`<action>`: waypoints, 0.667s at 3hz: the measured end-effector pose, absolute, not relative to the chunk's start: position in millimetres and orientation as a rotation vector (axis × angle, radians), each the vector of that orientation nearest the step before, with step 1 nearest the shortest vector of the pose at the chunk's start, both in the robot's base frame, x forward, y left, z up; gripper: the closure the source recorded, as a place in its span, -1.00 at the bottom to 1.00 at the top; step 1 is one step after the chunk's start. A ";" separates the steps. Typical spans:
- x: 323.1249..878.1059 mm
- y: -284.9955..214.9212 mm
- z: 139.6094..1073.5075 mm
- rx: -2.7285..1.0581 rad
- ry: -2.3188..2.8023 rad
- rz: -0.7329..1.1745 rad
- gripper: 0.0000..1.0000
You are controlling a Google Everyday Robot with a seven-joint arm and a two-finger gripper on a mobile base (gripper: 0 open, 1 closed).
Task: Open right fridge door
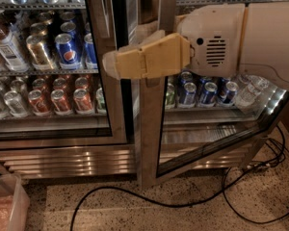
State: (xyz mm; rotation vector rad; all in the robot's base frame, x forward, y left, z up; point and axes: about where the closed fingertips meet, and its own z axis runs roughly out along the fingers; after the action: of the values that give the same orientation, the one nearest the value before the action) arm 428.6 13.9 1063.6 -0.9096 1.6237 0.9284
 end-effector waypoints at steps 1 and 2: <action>428.7 13.9 1063.5 -0.909 1.624 0.928 -1.00; 431.1 10.6 1059.4 -0.887 1.624 0.923 -1.00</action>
Offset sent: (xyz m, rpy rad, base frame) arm 0.0164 -0.0232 -0.0417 0.0541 0.0129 -0.0961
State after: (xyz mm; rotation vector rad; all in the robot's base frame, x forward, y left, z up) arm 431.1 10.6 1059.4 -0.8866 1.6241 0.9226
